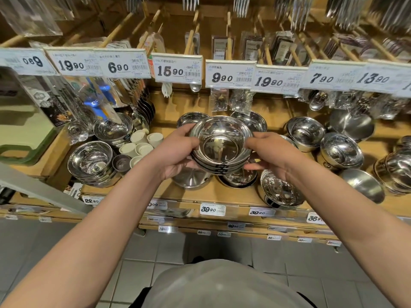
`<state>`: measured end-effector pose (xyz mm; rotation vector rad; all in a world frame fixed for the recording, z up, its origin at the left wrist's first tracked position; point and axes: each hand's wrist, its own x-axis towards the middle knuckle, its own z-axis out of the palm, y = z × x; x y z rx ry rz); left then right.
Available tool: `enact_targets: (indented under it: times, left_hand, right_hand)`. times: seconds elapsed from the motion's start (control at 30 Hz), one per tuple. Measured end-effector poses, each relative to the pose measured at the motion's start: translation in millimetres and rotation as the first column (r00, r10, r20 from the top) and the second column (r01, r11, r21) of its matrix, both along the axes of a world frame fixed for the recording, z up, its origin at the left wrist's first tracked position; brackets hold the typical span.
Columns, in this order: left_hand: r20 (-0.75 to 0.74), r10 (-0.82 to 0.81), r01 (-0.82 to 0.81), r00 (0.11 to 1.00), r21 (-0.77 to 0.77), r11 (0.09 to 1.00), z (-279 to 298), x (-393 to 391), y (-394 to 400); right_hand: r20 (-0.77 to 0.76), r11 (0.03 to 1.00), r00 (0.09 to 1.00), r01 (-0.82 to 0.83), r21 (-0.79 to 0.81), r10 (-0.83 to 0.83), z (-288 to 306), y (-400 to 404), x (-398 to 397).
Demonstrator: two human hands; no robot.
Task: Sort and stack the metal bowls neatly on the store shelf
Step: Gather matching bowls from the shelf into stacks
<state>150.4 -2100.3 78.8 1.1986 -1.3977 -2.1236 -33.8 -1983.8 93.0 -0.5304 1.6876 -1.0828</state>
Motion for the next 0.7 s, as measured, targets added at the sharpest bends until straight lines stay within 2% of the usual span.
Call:
enact_targets:
  times: [0.17, 0.33, 0.43, 0.7]
  left_hand:
    - [-0.022, 0.012, -0.012, 1.000, 0.002, 1.000, 9.7, 4.9, -3.3]
    - [-0.030, 0.000, 0.000, 1.000, 0.009, 1.000, 7.6, 9.5, 0.0]
    - [-0.046, 0.006, -0.004, 0.999, 0.043, 0.999, 4.8, 11.2, 2.5]
    - [-0.038, -0.011, 0.012, 0.999, 0.047, 0.999, -1.5, 9.7, -2.2]
  right_hand:
    - [0.012, 1.000, 1.000, 0.015, -0.015, -0.015, 0.4, -3.1, 3.0]
    - [0.100, 0.995, 0.992, -0.086, 0.054, 0.080, 1.4, -4.4, 5.0]
    - [0.177, 0.992, 0.983, -0.065, 0.105, 0.045, 0.6, -4.9, 8.3]
    - [0.214, 0.995, 0.977, 0.005, 0.098, -0.026, -8.7, -2.6, 14.7]
